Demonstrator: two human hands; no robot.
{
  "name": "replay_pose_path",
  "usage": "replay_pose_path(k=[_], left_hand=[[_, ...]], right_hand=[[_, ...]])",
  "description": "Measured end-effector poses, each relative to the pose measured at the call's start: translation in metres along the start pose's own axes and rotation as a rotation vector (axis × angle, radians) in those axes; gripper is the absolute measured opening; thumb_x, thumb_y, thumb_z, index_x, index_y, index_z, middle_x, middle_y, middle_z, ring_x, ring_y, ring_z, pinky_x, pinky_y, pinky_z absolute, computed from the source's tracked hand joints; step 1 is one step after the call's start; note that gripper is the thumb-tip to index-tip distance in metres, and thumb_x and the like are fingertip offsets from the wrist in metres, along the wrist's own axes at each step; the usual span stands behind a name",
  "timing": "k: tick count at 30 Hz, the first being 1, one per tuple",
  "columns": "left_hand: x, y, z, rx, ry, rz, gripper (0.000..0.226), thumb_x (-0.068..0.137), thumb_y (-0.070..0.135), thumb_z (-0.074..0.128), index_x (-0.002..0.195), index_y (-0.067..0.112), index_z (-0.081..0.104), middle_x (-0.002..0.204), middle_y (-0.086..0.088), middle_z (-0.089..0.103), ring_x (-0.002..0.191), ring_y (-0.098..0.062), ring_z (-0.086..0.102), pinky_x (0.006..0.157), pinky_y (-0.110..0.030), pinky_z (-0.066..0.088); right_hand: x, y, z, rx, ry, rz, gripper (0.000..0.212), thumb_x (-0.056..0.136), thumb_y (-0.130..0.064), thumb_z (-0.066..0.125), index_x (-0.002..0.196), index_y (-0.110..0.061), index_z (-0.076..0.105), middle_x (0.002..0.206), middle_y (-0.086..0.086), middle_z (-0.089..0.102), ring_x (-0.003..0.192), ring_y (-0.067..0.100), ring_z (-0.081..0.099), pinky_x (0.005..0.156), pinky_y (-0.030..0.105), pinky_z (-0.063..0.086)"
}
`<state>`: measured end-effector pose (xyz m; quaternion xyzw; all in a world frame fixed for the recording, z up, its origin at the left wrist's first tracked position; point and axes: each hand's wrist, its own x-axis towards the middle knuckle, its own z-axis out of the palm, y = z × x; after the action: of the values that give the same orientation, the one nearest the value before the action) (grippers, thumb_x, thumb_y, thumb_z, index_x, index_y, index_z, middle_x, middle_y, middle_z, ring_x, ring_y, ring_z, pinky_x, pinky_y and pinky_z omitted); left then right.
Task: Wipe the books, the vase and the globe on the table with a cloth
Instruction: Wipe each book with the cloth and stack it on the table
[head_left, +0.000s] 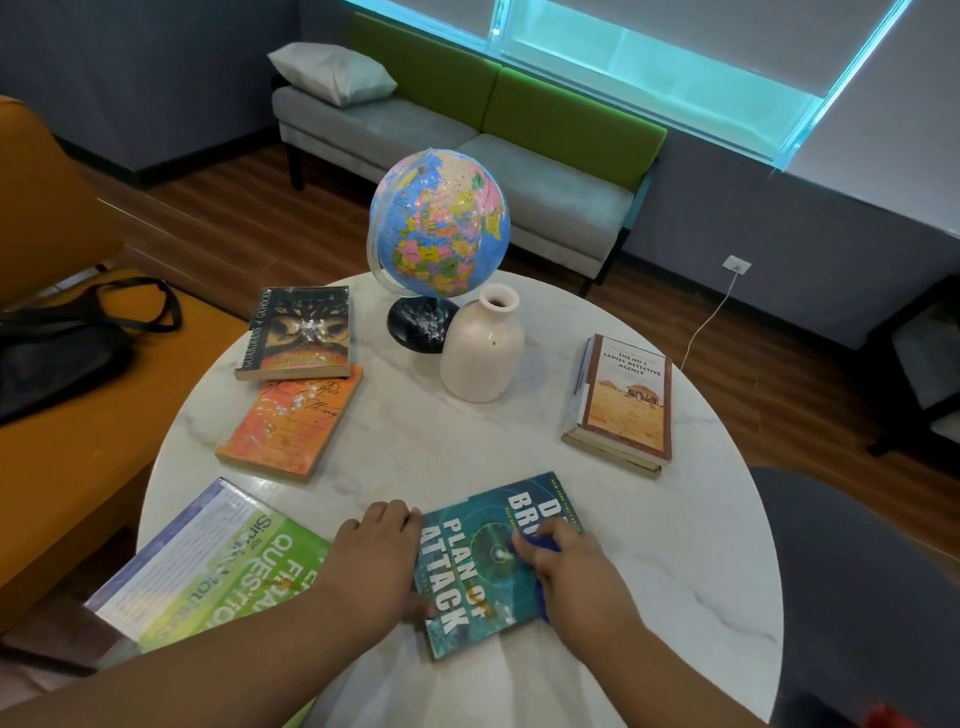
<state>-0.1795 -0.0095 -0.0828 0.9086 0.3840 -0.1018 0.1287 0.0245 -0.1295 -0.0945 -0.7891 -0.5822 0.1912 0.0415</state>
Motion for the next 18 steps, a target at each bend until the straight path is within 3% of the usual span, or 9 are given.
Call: replay_pose_path(k=[4,9,12,14,16,18], left_hand=[[0.001,0.0,0.001,0.014,-0.006,0.002,0.097,0.072,0.067,0.065,0.146,0.018,0.026,0.137,0.001,0.037,0.129,-0.019,0.033,0.103,-0.033,0.034],[0.005,-0.002,-0.003,-0.006,-0.045,0.021,0.101,0.07,0.068,0.066,0.146,0.016,0.025,0.136,0.0,0.036,0.128,-0.019,0.034,0.103,-0.033,0.037],[0.01,-0.007,-0.003,-0.084,-0.081,0.032,0.105,0.068,0.065,0.07,0.148,0.016,0.025,0.135,0.001,0.036,0.126,-0.018,0.034,0.103,-0.034,0.039],[0.012,-0.009,-0.003,-0.15,-0.103,0.031,0.108,0.069,0.062,0.072,0.151,0.015,0.019,0.139,0.001,0.035,0.127,-0.018,0.034,0.105,-0.033,0.038],[0.012,-0.01,-0.002,-0.191,-0.113,0.033,0.112,0.069,0.059,0.073,0.153,0.015,0.013,0.143,0.002,0.032,0.13,-0.017,0.032,0.108,-0.032,0.035],[0.012,-0.01,-0.001,-0.206,-0.111,0.035,0.113,0.069,0.058,0.074,0.153,0.016,0.012,0.144,0.003,0.031,0.13,-0.016,0.031,0.108,-0.031,0.034]], right_hand=[[-0.024,0.003,0.004,-0.093,-0.098,-0.194,0.046,0.096,-0.029,0.045,0.138,-0.048,0.04,0.14,-0.01,0.039,0.116,0.021,0.042,0.09,0.028,0.041],[-0.029,0.024,-0.02,-0.022,-0.051,0.051,0.04,0.094,-0.019,0.047,0.126,-0.039,0.06,0.113,-0.012,0.051,0.109,0.015,0.053,0.086,0.017,0.04],[-0.035,0.027,-0.036,0.123,-0.148,0.277,0.023,0.089,-0.021,0.055,0.094,-0.036,0.071,0.089,-0.011,0.059,0.09,0.008,0.06,0.08,0.016,0.043],[-0.037,0.023,-0.039,0.114,-0.3,0.35,0.011,0.087,-0.033,0.062,0.092,-0.037,0.071,0.099,-0.011,0.067,0.098,0.008,0.063,0.087,0.017,0.045],[-0.036,0.018,-0.034,0.111,-0.388,0.354,0.031,0.089,-0.039,0.061,0.12,-0.034,0.065,0.124,-0.007,0.062,0.115,0.01,0.057,0.098,0.017,0.04],[-0.03,0.013,-0.031,0.125,-0.389,0.356,0.035,0.092,-0.037,0.057,0.125,-0.032,0.062,0.129,-0.006,0.061,0.117,0.012,0.056,0.097,0.017,0.039]])
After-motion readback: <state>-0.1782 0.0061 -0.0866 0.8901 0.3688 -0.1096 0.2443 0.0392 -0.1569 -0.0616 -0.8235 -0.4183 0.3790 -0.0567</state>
